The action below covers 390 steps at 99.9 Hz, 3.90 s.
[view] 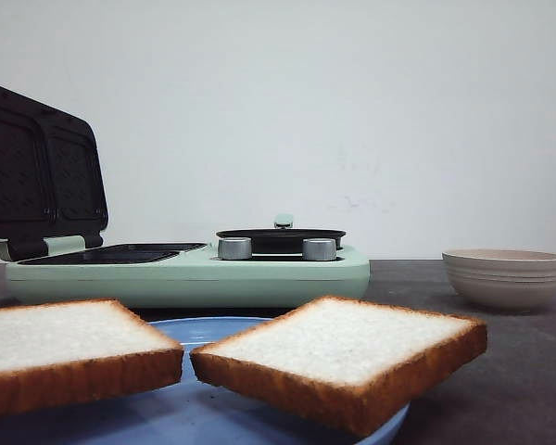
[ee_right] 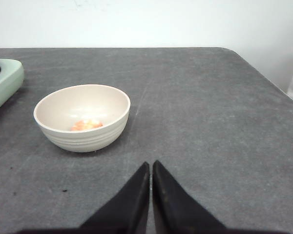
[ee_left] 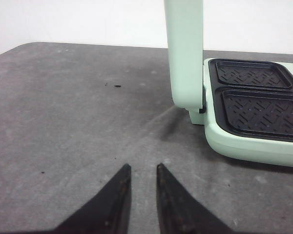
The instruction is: Make breakfast with bread and shrimp
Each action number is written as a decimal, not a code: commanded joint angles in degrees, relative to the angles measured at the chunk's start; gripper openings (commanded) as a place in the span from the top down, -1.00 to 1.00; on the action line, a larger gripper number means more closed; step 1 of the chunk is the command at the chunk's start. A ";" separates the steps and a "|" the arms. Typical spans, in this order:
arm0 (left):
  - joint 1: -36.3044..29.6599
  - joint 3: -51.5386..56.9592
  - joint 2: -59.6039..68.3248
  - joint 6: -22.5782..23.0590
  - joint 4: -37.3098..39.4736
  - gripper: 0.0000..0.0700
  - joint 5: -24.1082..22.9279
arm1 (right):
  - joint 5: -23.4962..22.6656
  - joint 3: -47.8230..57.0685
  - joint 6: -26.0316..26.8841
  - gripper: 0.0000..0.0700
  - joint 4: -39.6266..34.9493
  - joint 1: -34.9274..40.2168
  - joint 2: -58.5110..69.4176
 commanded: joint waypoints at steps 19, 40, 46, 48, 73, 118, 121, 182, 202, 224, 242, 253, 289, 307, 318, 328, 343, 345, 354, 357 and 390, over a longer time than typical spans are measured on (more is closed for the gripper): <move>-0.35 -1.05 -0.02 0.28 -0.26 0.97 -0.09 | 0.15 -0.22 -0.39 1.00 0.48 0.15 -0.02; -0.50 -1.05 -0.02 0.28 -0.26 0.97 -0.09 | 0.15 -0.22 -0.39 1.00 0.74 0.15 -0.02; -0.50 -1.05 -0.02 0.28 -0.26 0.97 -0.09 | 0.15 -0.22 -0.39 1.00 0.74 0.15 -0.02; -0.50 -1.05 -0.02 0.28 -0.26 0.97 -0.09 | 0.15 -0.22 -0.39 1.00 0.74 0.15 -0.02; -0.50 -1.05 -0.02 0.28 -0.26 0.97 -0.09 | 0.15 -0.22 -0.39 1.00 0.74 0.15 -0.02; -0.50 -1.05 -0.02 0.28 -0.26 0.97 -0.13 | 0.15 -0.22 -0.39 1.00 0.74 0.15 -0.02; -0.50 -1.05 -0.02 0.28 -0.26 0.97 -0.09 | 0.15 -0.22 -0.39 1.00 0.74 0.15 -0.02; -0.48 -0.39 -0.02 -38.36 4.74 0.97 25.20 | -20.63 -0.11 31.67 1.00 8.66 0.15 -0.02; -0.44 6.43 2.43 -38.73 1.22 0.96 30.10 | -22.12 4.90 34.62 1.00 10.71 0.13 0.61; -0.50 22.95 17.03 -26.05 -3.89 0.96 29.86 | -22.43 18.16 25.64 1.00 8.20 0.20 9.31; -0.77 35.34 28.04 -17.55 -15.67 0.79 29.92 | -27.47 23.87 22.62 0.22 8.20 1.03 13.16; -1.92 38.21 30.36 -17.70 -19.71 0.15 29.55 | -27.47 24.26 24.13 -0.47 6.54 1.79 13.16; -2.43 38.91 37.88 -16.50 -38.25 -0.29 30.97 | -32.04 24.28 25.22 -0.47 -11.39 2.23 14.40; -2.80 38.91 43.47 -15.91 -41.57 -0.29 37.35 | -34.80 24.28 25.09 -0.47 -13.09 4.07 18.97; -3.61 38.91 47.78 -12.94 -44.11 -0.29 39.45 | -34.75 24.28 24.22 -0.47 -12.48 5.38 19.58; -4.72 38.91 52.33 -10.27 -46.73 -0.29 39.47 | -34.29 24.28 23.28 -0.47 -12.52 6.27 19.58; -6.05 38.91 58.86 -9.73 -46.07 -0.29 39.47 | -34.25 24.28 23.08 -0.47 -12.52 6.69 19.56; -6.19 38.91 59.58 -9.73 -45.68 -0.29 39.47 | -34.27 24.28 23.08 -0.47 -12.52 6.69 19.56; -6.62 38.91 62.51 -9.75 -43.76 -0.29 39.47 | -34.25 24.28 23.08 -0.47 -12.52 6.69 19.52; -6.71 38.91 63.41 -9.75 -43.17 -0.29 39.47 | -34.27 24.28 23.08 -0.47 -12.52 6.69 19.52; -8.41 38.91 69.72 -10.01 -39.15 -0.29 40.94 | -34.32 24.28 23.17 -0.46 -12.55 6.69 19.52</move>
